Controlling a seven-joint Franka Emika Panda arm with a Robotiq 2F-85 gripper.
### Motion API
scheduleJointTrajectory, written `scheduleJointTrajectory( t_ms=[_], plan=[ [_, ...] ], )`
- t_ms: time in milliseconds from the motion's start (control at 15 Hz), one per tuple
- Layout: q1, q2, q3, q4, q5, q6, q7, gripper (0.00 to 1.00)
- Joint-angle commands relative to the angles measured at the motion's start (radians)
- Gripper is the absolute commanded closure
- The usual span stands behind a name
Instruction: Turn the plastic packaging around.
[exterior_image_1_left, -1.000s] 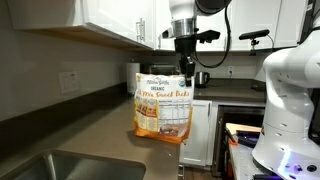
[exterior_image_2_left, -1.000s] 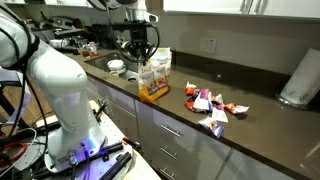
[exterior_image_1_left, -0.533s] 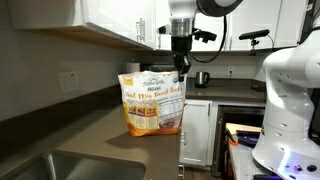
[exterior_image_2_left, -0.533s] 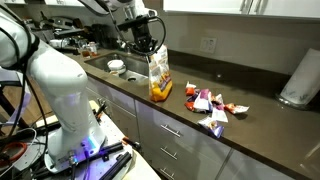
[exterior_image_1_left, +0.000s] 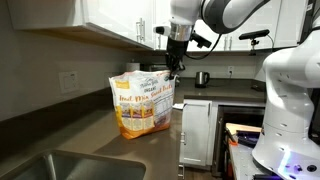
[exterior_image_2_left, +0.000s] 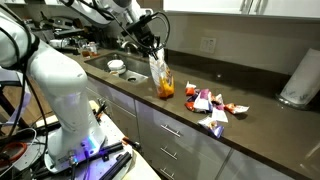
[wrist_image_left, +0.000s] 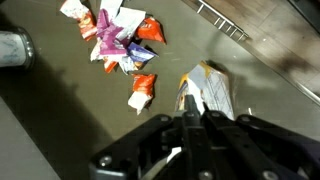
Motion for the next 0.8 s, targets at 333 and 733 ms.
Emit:
scheduleJointTrajectory(
  t_ms=[333,733],
  plan=[
    [-0.069,-0.003,-0.001,-0.025,-0.18,0.157,0.092,0.4],
    [-0.024,-0.051,-0.033,-0.003,-0.034,0.107,0.073,0.02]
  ],
)
